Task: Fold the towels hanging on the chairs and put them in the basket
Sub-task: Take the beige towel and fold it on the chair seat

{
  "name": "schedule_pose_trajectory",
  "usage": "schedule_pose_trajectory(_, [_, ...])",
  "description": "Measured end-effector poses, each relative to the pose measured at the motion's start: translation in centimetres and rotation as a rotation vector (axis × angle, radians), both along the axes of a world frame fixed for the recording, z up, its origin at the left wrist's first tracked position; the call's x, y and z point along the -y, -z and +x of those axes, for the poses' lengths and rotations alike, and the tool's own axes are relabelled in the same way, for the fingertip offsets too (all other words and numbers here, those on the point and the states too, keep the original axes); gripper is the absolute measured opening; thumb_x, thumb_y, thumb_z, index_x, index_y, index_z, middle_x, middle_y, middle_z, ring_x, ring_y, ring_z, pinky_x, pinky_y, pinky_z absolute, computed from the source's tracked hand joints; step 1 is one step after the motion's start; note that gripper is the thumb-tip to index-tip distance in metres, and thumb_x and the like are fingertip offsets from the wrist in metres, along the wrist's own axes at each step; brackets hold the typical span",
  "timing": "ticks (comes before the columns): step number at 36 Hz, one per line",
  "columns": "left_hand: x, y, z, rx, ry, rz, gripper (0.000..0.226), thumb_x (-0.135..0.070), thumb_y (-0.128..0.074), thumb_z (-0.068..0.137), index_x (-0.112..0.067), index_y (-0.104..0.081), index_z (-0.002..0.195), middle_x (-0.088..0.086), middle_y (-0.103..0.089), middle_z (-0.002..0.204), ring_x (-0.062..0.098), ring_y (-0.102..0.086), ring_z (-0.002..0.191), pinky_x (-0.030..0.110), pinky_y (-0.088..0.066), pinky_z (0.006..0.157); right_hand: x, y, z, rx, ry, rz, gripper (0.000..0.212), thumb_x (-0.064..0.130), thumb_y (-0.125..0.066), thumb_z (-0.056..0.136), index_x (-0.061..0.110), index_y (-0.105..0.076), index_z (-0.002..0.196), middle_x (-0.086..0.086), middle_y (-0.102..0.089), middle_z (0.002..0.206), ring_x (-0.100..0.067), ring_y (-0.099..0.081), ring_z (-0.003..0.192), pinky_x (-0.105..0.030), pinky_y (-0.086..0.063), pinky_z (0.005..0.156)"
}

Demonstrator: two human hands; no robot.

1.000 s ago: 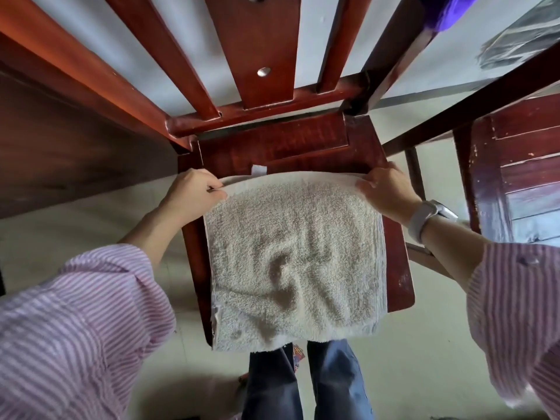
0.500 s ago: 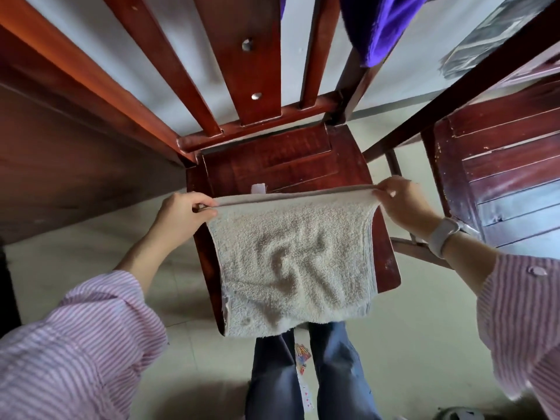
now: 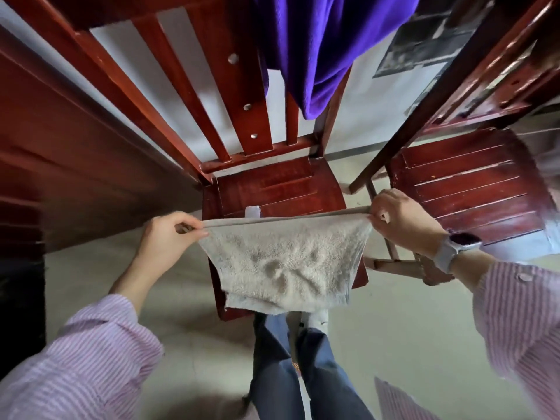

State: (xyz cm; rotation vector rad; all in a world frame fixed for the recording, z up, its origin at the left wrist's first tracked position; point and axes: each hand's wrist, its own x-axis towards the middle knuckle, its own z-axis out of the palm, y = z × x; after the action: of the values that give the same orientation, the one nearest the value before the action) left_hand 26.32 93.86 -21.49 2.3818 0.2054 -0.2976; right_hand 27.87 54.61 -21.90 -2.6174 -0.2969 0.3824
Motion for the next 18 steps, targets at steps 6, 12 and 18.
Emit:
schedule_pose_trajectory(6, [1.5, -4.0, -1.1, 0.154, -0.015, 0.069, 0.012, -0.012, -0.079, 0.068, -0.015, -0.067, 0.07, -0.007, -0.061, 0.069, 0.002, -0.058, 0.066, 0.002, -0.037, 0.064, 1.0, -4.0, 0.2, 0.17, -0.12, -0.038, 0.006, 0.003, -0.057, 0.083, 0.001, -0.062, 0.085, -0.013, -0.063, 0.085, -0.028, -0.056, 0.082, -0.04, -0.05, 0.078])
schedule_pose_trajectory(12, [2.0, -8.2, -1.1, 0.345, 0.079, 0.172, 0.012, -0.008, -0.078, 0.067, -0.004, -0.068, 0.071, -0.005, -0.06, 0.068, 0.002, -0.052, 0.064, -0.002, -0.034, 0.067, 2.0, -7.7, 1.4, 0.332, -0.203, -0.173, 0.008, 0.003, -0.064, 0.078, 0.001, -0.066, 0.086, -0.013, -0.068, 0.084, -0.031, -0.062, 0.081, -0.041, -0.05, 0.076])
schedule_pose_trajectory(18, [2.1, -10.4, -1.2, 0.359, 0.189, 0.264, 0.009, 0.001, -0.075, 0.069, -0.005, -0.068, 0.071, 0.004, -0.065, 0.076, 0.016, -0.057, 0.067, 0.031, -0.051, 0.069, 1.8, -11.3, 2.5, 0.471, -0.254, -0.278, 0.009, 0.0, -0.07, 0.069, 0.005, -0.064, 0.073, -0.009, -0.065, 0.073, -0.03, -0.062, 0.068, -0.037, -0.049, 0.064])
